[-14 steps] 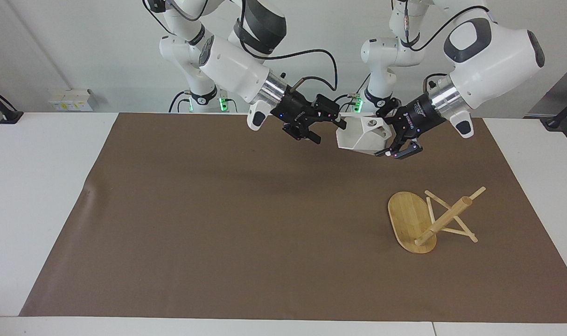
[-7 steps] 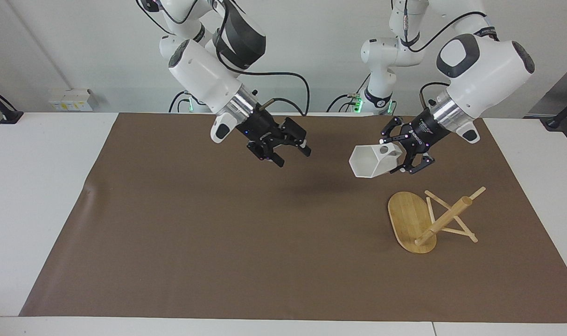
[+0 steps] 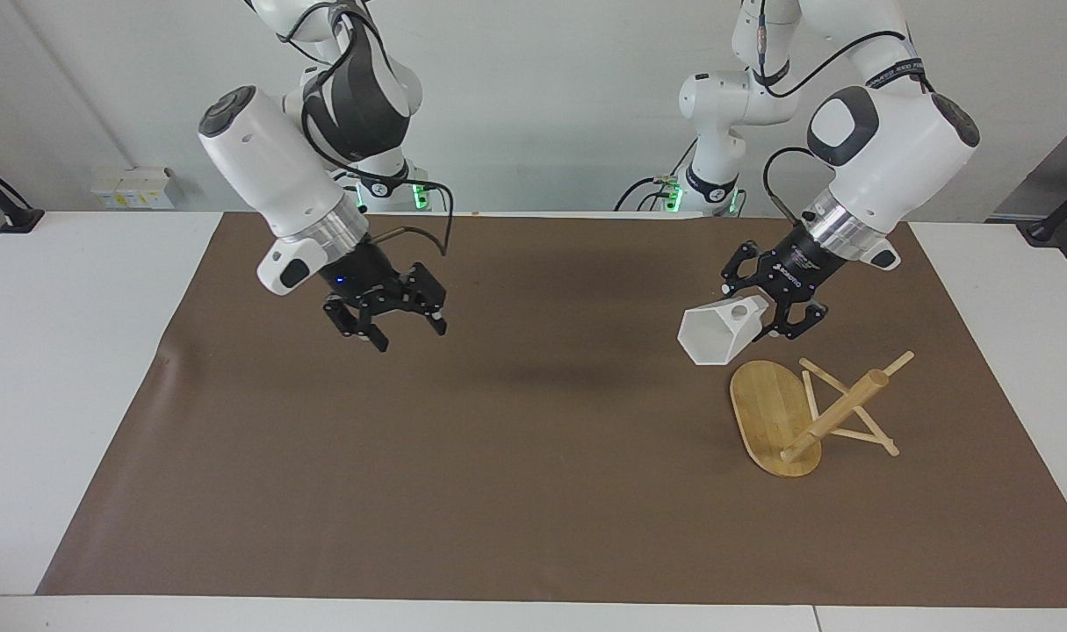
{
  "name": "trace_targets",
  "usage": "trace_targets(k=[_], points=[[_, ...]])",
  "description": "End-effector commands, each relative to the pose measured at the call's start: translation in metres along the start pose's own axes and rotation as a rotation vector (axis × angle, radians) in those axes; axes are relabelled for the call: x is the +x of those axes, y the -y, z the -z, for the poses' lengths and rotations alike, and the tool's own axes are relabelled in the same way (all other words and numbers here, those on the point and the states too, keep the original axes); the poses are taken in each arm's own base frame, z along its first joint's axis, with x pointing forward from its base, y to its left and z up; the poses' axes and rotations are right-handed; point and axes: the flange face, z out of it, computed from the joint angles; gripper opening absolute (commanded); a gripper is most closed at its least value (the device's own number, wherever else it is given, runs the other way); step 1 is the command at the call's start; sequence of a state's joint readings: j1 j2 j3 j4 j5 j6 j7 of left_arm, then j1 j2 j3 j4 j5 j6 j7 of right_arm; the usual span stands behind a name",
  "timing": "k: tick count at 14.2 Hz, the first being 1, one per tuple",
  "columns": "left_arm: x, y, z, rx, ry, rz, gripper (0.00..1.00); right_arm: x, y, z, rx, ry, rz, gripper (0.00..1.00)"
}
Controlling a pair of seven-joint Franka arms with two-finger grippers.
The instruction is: Hang cup on rack
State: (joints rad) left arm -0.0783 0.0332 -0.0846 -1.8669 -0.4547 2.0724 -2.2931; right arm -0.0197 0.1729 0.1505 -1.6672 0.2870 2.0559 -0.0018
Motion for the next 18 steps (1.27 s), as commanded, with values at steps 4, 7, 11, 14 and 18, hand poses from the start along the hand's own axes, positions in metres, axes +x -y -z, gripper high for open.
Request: trace_targets(k=[4,7,11,14,18], points=[[0.023,-0.018,0.001,-0.059,0.019,0.136,0.0,-0.019,-0.065,0.027,-0.262,0.096,0.059,1.0],[0.032,-0.03,-0.003,-0.1,0.051,0.243,0.0,-0.025,-0.089,0.05,-0.281,0.115,0.047,1.0],[0.035,-0.036,-0.011,-0.111,0.06,0.316,0.0,-0.037,-0.096,0.089,-0.316,0.131,0.041,1.0],[0.037,-0.039,-0.018,-0.11,0.058,0.347,0.0,-0.04,-0.088,0.117,-0.316,0.162,0.026,1.0],[0.04,-0.045,-0.02,-0.118,0.065,0.388,0.0,-0.044,-0.084,0.132,-0.317,0.182,-0.025,1.0]])
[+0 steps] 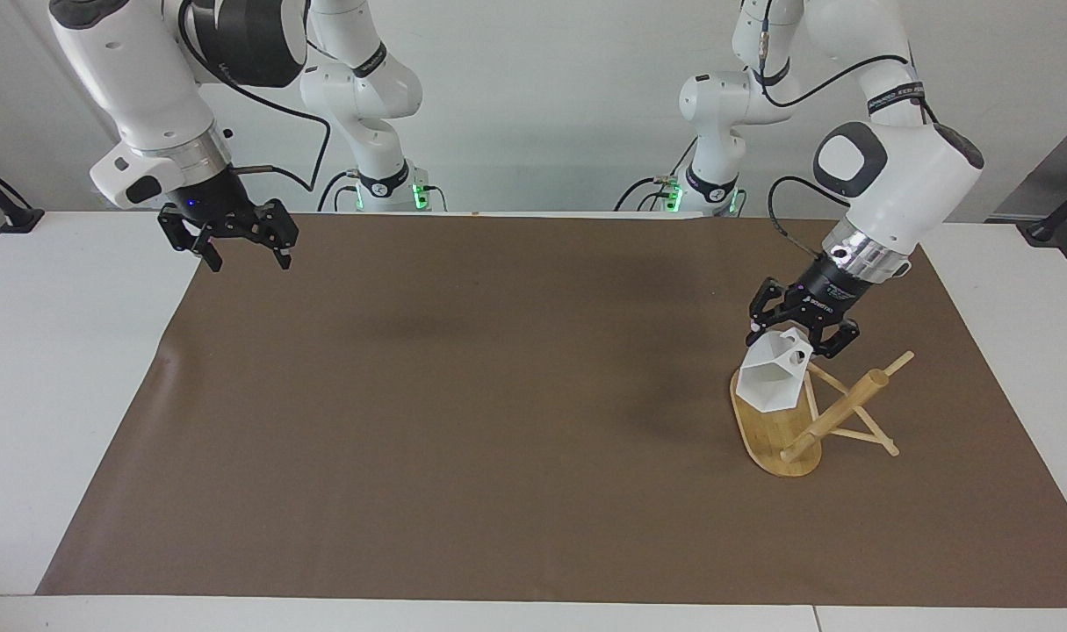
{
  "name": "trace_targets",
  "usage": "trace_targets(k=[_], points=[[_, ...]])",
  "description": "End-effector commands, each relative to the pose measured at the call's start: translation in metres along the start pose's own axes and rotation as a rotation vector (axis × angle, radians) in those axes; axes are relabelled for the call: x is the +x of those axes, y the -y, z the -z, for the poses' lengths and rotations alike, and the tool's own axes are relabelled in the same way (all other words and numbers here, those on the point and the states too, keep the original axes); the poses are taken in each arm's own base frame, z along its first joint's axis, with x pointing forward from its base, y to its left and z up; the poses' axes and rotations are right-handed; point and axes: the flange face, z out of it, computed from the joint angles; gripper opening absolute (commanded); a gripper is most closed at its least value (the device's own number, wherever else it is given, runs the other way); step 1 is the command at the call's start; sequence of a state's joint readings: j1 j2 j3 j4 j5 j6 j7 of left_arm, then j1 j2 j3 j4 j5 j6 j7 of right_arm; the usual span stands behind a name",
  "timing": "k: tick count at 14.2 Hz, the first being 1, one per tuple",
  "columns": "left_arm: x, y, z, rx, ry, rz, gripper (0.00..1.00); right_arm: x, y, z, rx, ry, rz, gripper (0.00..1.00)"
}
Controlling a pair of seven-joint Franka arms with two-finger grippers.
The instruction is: Hang cup on rack
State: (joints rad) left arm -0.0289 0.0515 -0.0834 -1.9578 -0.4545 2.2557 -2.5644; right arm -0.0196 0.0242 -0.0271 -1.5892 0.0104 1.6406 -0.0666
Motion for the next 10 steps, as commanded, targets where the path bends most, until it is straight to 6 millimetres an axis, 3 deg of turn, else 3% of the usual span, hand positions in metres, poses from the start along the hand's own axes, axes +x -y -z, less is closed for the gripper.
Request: trace_targets(k=[1,7,10], points=[[0.005,-0.01,-0.003,-0.023,0.007,0.041,0.0,-0.003,-0.002,0.01,-0.019,0.022,-0.033,1.0],[0.017,-0.033,-0.004,-0.023,0.003,0.142,0.0,-0.011,-0.009,0.021,-0.016,0.016,-0.045,1.0],[0.022,-0.033,-0.008,-0.025,0.003,0.168,0.0,-0.013,-0.011,0.02,-0.014,0.014,-0.048,1.0]])
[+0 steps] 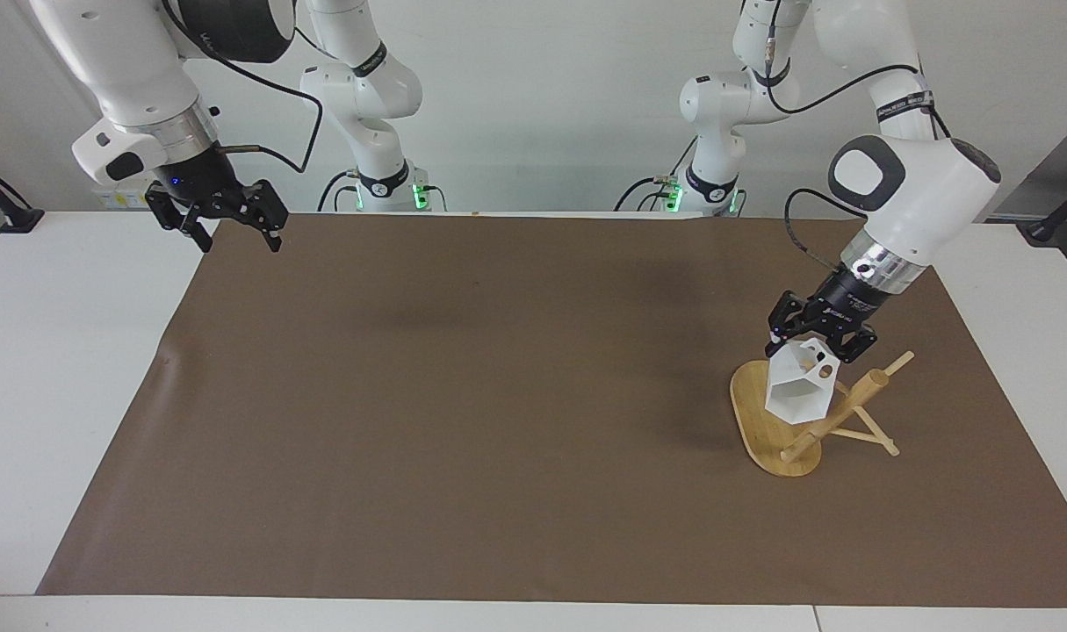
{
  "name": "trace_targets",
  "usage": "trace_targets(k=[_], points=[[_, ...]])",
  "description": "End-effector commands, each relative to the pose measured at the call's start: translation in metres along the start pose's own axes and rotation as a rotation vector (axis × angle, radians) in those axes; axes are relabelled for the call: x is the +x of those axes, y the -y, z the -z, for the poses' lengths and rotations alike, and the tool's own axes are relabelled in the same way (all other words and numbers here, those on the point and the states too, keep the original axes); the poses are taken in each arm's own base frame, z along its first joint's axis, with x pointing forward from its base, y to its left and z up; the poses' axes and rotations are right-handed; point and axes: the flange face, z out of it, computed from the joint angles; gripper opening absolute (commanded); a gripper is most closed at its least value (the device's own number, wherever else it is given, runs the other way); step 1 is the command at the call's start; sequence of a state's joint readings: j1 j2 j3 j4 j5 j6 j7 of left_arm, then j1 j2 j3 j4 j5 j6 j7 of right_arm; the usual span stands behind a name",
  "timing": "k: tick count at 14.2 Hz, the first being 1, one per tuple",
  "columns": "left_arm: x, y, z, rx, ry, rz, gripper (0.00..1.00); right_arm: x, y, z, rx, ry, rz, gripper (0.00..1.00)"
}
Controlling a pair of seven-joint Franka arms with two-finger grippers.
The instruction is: Hang cup on rack
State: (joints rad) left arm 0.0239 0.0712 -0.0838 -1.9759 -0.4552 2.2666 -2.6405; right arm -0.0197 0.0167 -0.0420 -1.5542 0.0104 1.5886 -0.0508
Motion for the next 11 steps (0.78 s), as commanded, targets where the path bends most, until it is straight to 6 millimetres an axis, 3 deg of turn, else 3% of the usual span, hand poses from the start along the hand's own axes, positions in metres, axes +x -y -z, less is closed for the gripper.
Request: trace_targets(k=[1,4,11], points=[[0.0094,-0.0015,-0.0032,-0.007,0.017,0.054,0.0,-0.0064,-0.0063,0.0031,-0.014,0.004,-0.023,1.0],[0.0123,-0.0036,-0.0044,-0.005,0.02,0.084,0.0,-0.0075,-0.014,0.0031,-0.014,0.006,-0.038,1.0],[0.0172,-0.005,-0.0049,-0.002,0.009,0.093,0.0,-0.0082,-0.0087,0.0016,-0.004,0.016,-0.03,1.0]])
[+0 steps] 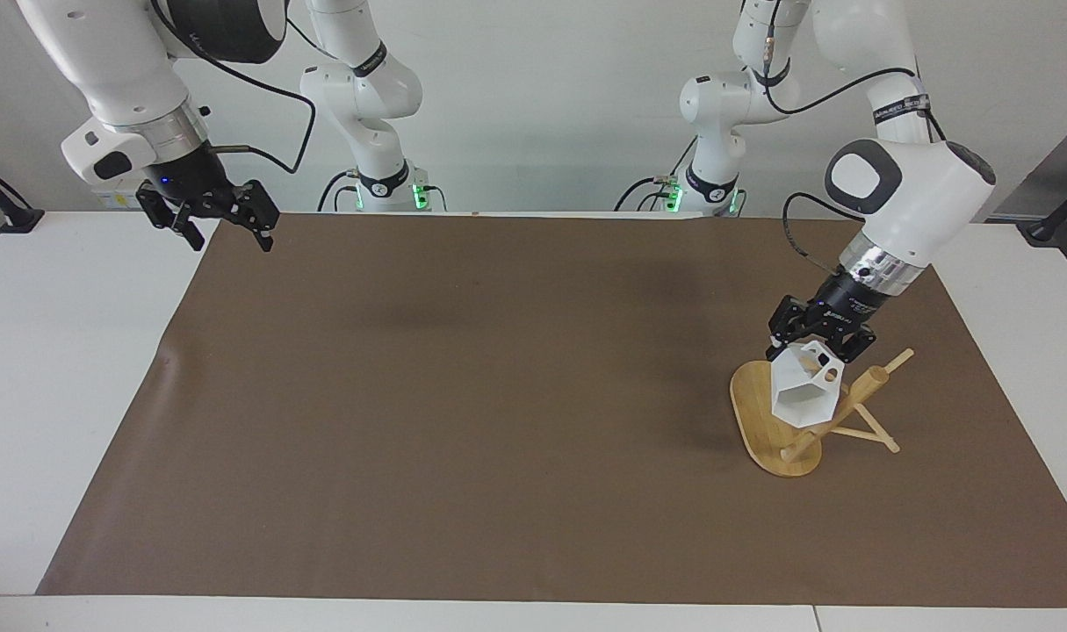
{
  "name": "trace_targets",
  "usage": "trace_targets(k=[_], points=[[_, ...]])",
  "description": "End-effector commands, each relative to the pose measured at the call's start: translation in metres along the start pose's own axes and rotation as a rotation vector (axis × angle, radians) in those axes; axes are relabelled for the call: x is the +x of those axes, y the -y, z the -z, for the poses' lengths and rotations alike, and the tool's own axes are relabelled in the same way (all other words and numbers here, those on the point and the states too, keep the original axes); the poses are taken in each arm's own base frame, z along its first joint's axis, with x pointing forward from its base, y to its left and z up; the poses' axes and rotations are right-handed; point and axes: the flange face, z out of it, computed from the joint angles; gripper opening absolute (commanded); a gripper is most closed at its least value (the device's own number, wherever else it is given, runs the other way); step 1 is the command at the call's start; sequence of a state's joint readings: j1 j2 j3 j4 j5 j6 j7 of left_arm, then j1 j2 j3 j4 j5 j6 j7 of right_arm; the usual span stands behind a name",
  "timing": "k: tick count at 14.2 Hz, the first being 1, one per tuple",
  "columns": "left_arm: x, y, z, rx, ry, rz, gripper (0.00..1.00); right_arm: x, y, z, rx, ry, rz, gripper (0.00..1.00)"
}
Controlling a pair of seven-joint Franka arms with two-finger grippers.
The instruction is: Hang cup on rack
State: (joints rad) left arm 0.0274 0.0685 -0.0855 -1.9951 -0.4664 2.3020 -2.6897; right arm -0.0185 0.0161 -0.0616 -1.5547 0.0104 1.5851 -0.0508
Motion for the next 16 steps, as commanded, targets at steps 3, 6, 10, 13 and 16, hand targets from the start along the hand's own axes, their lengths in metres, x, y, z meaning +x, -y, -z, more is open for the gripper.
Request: trace_targets(k=[3,6,10,13,16], points=[[0.015,-0.004,-0.002,0.006,-0.019,0.02,0.22,-0.01,-0.011,0.002,-0.004,0.019,-0.035,1.0],[0.015,-0.005,-0.001,0.004,-0.018,0.02,0.75,-0.009,-0.015,0.002,-0.004,0.016,-0.037,1.0],[0.013,-0.006,0.001,0.003,-0.017,0.014,1.0,-0.01,-0.018,0.002,-0.004,0.016,-0.04,1.0],[0.007,-0.001,0.006,0.024,-0.042,-0.078,1.0,-0.01,-0.016,0.002,-0.004,0.016,-0.043,1.0],[0.008,-0.004,0.02,0.05,-0.073,-0.233,1.0,-0.01,-0.014,0.001,-0.002,0.02,-0.037,1.0]])
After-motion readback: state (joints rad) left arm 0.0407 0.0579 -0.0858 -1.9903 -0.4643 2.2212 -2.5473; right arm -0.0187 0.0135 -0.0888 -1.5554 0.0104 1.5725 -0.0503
